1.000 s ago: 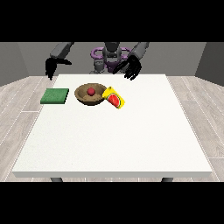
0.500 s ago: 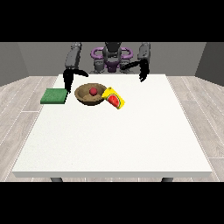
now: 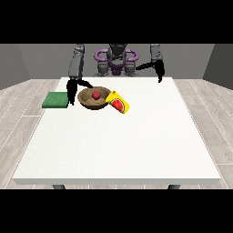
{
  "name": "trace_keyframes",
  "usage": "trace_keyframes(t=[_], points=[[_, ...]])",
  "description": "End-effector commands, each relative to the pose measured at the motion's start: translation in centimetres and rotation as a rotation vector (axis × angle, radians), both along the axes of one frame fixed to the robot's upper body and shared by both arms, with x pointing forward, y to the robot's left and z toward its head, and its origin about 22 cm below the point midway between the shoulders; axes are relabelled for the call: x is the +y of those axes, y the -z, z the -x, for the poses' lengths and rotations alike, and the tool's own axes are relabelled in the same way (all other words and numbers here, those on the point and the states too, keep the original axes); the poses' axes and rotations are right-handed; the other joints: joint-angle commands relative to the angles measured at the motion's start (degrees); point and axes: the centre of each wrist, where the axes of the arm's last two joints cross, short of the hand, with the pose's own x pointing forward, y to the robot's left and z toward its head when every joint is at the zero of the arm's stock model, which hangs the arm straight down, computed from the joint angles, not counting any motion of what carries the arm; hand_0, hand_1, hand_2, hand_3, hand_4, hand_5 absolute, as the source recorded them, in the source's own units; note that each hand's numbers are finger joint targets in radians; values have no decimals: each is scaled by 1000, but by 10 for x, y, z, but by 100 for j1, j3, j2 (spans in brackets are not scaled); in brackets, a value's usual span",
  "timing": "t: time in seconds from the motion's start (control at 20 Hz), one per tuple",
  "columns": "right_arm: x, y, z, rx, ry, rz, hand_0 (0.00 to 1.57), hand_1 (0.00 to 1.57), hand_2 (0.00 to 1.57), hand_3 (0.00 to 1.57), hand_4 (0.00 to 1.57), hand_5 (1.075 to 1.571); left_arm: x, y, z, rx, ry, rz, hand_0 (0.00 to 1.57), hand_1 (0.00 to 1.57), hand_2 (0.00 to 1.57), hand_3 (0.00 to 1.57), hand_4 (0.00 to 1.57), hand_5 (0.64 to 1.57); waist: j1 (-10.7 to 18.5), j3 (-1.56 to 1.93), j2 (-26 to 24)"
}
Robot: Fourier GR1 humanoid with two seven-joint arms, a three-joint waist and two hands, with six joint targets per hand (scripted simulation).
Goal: Pick the cup and pour the ball into the bowl, then pick the bowl and place it on the pad
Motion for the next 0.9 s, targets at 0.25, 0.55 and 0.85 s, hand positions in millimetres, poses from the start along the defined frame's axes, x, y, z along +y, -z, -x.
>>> trace_keyframes(t=[0.25, 0.55, 0.85], points=[[12, 23, -6, 15, 18, -6, 0, 0, 0, 0, 100, 1563, -13, -26, 9, -31, 31, 0, 0, 0, 0, 0, 0, 1566, 149, 6, 130], [20, 44, 5, 159, 83, -111, 0, 0, 0, 0, 464, 1547, 11, -32, 2, -103, 44, 14, 0, 0, 0, 0, 0, 1566, 102, 7, 498], [-15, 61, 37, 324, 238, 370, 1571, 1571, 1571, 1570, 920, 1536, -2, -37, 3, -117, 107, 7, 0, 0, 0, 0, 568, 1549, 567, -25, 630]])
